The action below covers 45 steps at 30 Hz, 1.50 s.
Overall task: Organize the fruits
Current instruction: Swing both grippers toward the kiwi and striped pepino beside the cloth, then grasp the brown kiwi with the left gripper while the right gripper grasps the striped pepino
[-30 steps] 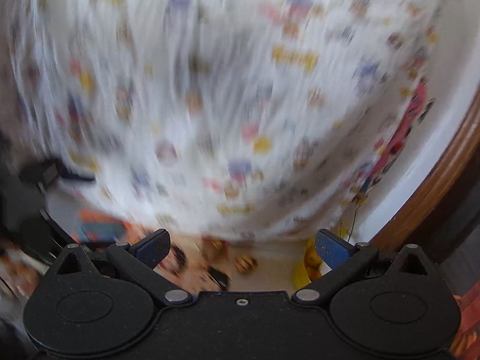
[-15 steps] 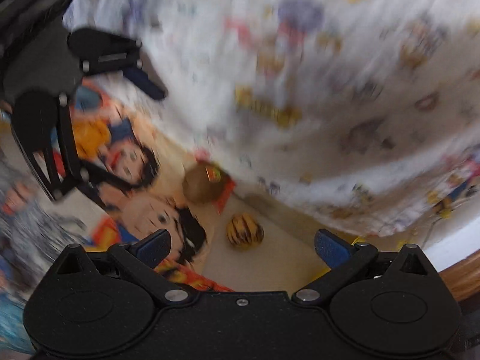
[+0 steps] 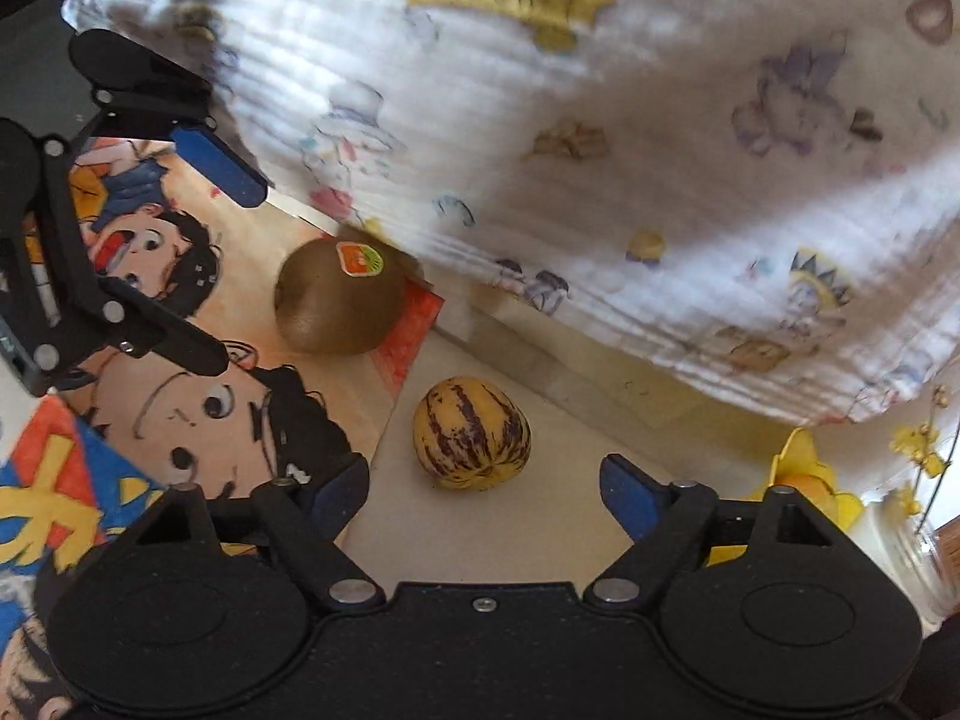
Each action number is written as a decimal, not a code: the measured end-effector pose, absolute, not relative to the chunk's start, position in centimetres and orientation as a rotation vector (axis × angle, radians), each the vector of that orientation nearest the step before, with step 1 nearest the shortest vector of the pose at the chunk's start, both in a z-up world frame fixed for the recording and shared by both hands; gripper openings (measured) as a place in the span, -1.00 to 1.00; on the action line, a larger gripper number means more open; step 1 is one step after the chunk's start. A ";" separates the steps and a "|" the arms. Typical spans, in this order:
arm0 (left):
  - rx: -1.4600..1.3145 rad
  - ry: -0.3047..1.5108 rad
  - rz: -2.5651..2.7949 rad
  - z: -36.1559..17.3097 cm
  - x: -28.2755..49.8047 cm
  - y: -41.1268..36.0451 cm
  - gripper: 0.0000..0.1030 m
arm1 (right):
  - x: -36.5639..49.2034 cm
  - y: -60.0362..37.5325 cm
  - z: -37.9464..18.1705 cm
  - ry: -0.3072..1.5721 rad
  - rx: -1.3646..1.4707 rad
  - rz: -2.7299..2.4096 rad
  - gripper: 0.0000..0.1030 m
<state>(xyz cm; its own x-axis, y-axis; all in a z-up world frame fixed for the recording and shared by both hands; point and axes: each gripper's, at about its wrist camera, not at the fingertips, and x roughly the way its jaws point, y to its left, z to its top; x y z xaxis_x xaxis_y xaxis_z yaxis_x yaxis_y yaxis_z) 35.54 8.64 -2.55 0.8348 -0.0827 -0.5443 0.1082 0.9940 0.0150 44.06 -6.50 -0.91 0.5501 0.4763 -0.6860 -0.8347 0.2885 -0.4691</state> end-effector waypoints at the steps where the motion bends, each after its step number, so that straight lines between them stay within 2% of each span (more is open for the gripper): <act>1: 0.042 0.572 -0.097 -2.5 35.6 8.6 0.80 | 44.3 -6.4 -1.2 0.465 -0.908 0.914 0.58; 11: -0.024 0.566 -0.036 -3.1 37.4 8.0 0.60 | 46.1 -6.3 -2.2 0.483 -0.844 0.946 0.46; 18: -0.082 0.597 -0.033 -3.6 38.4 8.5 0.33 | 46.6 -6.0 -2.6 0.486 -0.814 0.961 0.29; 22: -0.095 0.601 -0.031 -3.7 38.8 8.4 0.31 | 46.9 -5.5 -3.1 0.488 -0.820 0.975 0.24; 27: -0.118 0.615 -0.012 -3.8 39.4 8.2 0.27 | 46.9 -5.2 -3.2 0.503 -0.824 0.985 0.07; 31: -0.141 0.621 0.016 -3.9 39.8 8.3 0.14 | 47.1 -5.0 -3.6 0.510 -0.827 0.986 0.07; 45: -0.138 0.619 0.029 -4.0 39.9 8.1 0.09 | 47.3 -4.7 -3.8 0.499 -0.840 0.968 0.05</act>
